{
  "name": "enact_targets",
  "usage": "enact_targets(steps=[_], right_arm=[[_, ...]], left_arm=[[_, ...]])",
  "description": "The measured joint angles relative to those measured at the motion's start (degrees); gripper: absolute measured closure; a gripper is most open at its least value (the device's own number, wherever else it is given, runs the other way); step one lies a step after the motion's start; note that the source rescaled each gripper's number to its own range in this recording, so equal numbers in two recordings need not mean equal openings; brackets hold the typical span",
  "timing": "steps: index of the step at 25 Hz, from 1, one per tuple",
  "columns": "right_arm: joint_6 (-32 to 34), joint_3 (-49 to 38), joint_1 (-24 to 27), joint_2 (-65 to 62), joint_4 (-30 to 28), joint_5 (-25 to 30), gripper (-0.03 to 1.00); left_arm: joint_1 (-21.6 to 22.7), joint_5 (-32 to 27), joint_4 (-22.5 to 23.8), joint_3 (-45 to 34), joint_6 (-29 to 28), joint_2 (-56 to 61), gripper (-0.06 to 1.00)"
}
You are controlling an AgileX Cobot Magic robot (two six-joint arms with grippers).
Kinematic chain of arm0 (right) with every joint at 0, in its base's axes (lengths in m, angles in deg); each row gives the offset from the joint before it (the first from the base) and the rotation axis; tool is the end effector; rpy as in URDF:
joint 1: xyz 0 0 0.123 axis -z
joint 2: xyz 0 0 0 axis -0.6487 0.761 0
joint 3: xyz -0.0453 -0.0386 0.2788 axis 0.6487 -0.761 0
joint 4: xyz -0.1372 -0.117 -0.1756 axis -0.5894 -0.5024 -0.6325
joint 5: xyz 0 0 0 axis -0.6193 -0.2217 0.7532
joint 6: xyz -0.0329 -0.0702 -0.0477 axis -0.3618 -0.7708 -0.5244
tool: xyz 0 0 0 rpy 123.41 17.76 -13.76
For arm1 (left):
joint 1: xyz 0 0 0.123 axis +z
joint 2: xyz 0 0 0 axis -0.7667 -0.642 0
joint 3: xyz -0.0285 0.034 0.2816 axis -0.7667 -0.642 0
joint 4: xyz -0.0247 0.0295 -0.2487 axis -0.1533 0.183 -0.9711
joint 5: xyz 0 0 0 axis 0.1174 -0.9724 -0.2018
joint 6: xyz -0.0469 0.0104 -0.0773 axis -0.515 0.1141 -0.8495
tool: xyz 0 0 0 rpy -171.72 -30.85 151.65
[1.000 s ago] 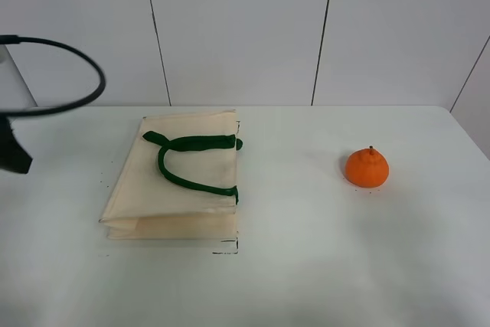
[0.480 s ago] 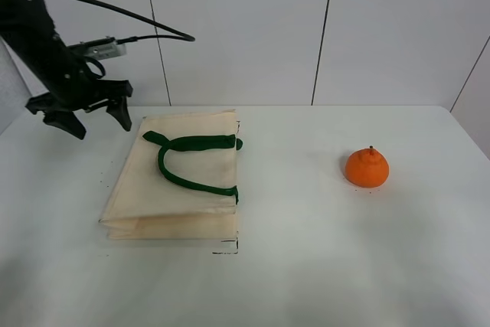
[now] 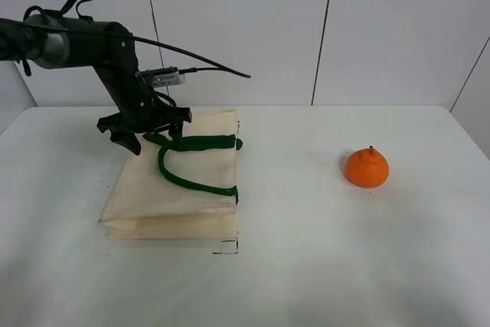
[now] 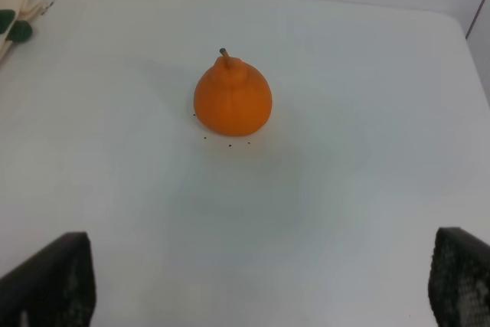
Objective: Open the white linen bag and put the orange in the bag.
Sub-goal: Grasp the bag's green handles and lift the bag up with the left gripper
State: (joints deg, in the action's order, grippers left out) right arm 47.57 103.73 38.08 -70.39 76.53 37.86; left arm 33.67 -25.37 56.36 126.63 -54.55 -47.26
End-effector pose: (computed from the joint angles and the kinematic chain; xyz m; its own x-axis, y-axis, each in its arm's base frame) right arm -0.0033 -0.0001 0.2772 -0.4327 -0.0393 -0.9007 -0.0506 0.9985 -0.0192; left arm 0.4235 -0.1262 0.1764 -0.9568 -0.0647 -0.2834 -0.0324 0.9926 -0.1173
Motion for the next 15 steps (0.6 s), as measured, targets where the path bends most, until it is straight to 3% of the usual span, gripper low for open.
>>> enact_targets(steps=[9, 15], right_arm=[[0.0, 0.0, 0.0, 0.0, 0.0, 0.0, -0.03], [0.0, 0.0, 0.0, 0.0, 0.0, 0.0, -0.03]], left_arm=[[-0.35, 5.56, 2.09, 0.02, -0.98, -7.73, -0.04], [-0.4, 5.9, 2.37, 0.3, -1.01, -9.95, 0.0]])
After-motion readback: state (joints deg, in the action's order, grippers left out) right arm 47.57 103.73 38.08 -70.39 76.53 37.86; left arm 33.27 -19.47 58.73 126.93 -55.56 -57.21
